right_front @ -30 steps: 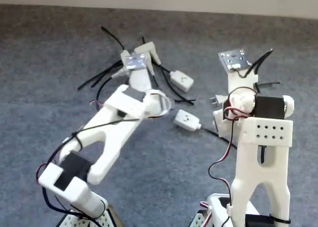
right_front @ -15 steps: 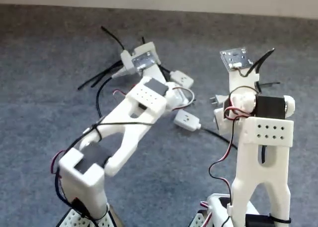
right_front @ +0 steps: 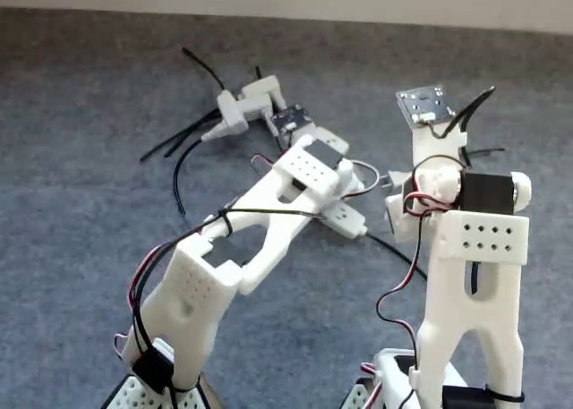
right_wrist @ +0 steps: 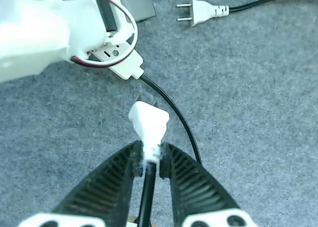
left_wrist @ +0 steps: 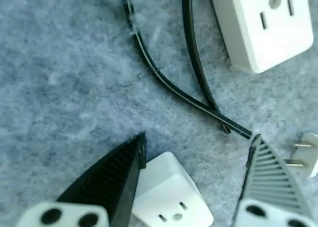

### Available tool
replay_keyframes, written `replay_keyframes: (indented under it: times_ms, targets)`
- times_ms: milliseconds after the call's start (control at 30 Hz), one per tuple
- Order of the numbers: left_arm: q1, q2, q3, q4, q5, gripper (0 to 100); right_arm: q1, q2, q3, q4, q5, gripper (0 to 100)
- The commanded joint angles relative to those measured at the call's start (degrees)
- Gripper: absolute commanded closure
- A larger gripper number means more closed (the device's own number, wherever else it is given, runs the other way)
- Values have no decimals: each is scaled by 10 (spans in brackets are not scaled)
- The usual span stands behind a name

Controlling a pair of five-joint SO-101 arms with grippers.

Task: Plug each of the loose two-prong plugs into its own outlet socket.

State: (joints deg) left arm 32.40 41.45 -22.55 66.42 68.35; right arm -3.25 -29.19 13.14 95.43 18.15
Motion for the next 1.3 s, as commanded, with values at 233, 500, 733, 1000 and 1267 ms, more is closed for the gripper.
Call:
replay_keyframes:
  times_ms: [233,500,733,1000,1267]
  targets:
    - [37,18,-120,274,-45,674,7,-1,-20,-3,8,962]
    - [36,19,-147,324,-74,674,7,-1,-20,-3,8,962]
    - [67,18,-111,340,-272,674,55,-1,-22,-7,10,962]
    - [76,-1,-92,345,-330,674,61,-1,-22,-7,10,962]
    - [58,-166,-3,342,-340,673,61,-1,-22,-7,10,962]
